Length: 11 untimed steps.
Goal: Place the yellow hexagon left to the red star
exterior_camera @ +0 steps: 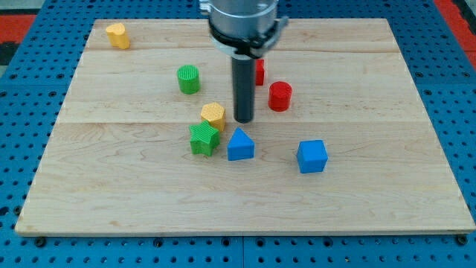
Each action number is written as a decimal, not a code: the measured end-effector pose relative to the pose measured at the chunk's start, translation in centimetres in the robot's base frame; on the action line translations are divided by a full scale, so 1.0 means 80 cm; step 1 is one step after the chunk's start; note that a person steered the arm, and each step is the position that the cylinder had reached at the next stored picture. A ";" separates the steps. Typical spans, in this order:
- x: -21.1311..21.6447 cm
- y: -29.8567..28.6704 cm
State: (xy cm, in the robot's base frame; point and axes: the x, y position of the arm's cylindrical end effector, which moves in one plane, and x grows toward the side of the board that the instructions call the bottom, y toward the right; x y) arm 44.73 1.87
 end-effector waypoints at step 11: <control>-0.107 -0.074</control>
